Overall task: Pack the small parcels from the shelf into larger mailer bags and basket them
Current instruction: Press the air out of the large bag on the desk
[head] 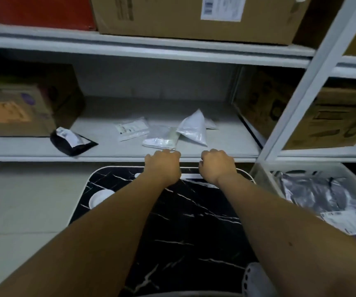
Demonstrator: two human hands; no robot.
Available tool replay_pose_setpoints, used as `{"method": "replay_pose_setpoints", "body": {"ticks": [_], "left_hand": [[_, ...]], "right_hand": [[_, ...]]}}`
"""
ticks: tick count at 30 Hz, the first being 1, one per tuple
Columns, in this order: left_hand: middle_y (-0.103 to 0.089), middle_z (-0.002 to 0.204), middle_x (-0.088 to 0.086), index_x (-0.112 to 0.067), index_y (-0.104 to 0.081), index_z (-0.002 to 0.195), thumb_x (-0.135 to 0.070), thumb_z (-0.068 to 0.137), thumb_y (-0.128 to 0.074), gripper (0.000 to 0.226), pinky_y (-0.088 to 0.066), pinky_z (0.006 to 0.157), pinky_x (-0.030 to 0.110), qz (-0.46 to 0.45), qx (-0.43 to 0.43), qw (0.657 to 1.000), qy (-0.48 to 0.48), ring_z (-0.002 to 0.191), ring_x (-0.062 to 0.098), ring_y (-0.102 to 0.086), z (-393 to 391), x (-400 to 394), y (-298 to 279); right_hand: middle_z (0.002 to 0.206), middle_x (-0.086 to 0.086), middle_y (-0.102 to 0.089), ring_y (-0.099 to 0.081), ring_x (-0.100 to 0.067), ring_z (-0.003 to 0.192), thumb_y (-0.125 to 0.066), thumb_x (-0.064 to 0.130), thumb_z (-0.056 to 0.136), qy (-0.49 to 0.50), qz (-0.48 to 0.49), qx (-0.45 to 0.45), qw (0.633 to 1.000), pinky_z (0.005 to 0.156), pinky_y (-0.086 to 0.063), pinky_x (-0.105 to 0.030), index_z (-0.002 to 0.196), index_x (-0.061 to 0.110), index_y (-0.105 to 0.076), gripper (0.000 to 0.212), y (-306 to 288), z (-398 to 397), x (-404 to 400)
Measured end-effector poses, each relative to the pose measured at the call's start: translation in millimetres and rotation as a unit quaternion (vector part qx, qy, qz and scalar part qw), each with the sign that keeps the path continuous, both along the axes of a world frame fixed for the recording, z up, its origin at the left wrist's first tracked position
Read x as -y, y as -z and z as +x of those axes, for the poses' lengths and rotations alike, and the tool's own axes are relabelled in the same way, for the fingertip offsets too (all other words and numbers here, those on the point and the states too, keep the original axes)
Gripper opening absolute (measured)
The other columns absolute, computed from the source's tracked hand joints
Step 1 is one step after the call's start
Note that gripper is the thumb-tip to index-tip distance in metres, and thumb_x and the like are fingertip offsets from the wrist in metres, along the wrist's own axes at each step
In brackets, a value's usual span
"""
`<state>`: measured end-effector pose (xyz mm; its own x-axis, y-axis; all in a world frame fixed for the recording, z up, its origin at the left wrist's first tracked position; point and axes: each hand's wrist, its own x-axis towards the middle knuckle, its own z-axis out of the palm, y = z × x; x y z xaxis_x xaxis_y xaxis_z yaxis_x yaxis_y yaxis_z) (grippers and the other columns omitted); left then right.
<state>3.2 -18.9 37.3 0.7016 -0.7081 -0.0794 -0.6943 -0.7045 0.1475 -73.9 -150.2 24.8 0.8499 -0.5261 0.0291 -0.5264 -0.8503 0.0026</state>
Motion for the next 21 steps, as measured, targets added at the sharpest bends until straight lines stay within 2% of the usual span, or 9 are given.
{"method": "replay_pose_setpoints", "body": {"ticks": [3,7,12,17,21], "left_hand": [[-0.053,0.123,0.009,-0.018,-0.047,0.13,-0.022,0.096,-0.04,0.035,-0.038,0.098,0.046,0.0,-0.02,0.999,-0.027,0.116,0.03,-0.05,26.9,-4.0,28.4],[-0.052,0.124,0.009,-0.02,-0.046,0.13,-0.022,0.096,-0.04,0.035,-0.039,0.097,0.047,-0.009,-0.064,0.996,-0.058,0.118,0.031,-0.048,52.5,7.6,62.0],[-0.051,0.125,0.01,-0.019,-0.043,0.135,-0.022,0.096,-0.04,0.039,-0.04,0.095,0.045,-0.052,-0.063,0.995,-0.063,0.119,0.032,-0.048,75.0,28.2,70.9],[-0.051,0.122,0.01,-0.018,-0.045,0.133,-0.021,0.096,-0.041,0.038,-0.041,0.092,0.042,-0.062,-0.086,0.991,-0.076,0.118,0.032,-0.048,82.9,32.4,85.0],[-0.051,0.123,0.011,-0.017,-0.046,0.134,-0.019,0.095,-0.041,0.04,-0.042,0.093,0.042,-0.069,-0.098,0.99,-0.069,0.117,0.032,-0.049,82.5,32.1,85.4]], "right_hand": [[0.129,-0.01,-0.047,-0.046,-0.029,0.117,-0.045,0.025,0.096,-0.001,0.009,0.004,1.0,0.09,-0.043,-0.043,0.13,0.012,-0.05,0.036,20.8,37.2,-0.4],[0.145,-0.008,-0.03,-0.036,-0.03,0.125,-0.049,0.019,0.093,0.002,-0.016,-0.002,1.0,0.095,-0.04,-0.043,0.135,0.016,-0.046,0.043,43.4,81.4,11.3],[0.16,-0.002,-0.004,-0.023,-0.029,0.137,-0.05,0.019,0.092,0.005,-0.046,-0.007,0.999,0.102,-0.035,-0.043,0.14,0.024,-0.042,0.049,51.3,120.3,26.8],[0.162,-0.002,0.004,-0.008,-0.03,0.146,-0.05,0.024,0.094,-0.011,-0.079,-0.055,0.995,0.112,-0.025,-0.048,0.148,0.027,-0.034,0.055,59.9,143.0,34.8],[0.162,-0.002,0.001,-0.001,-0.029,0.148,-0.047,0.024,0.096,-0.013,-0.09,-0.096,0.991,0.115,-0.019,-0.051,0.153,0.019,-0.022,0.062,57.2,153.3,38.4]]}}
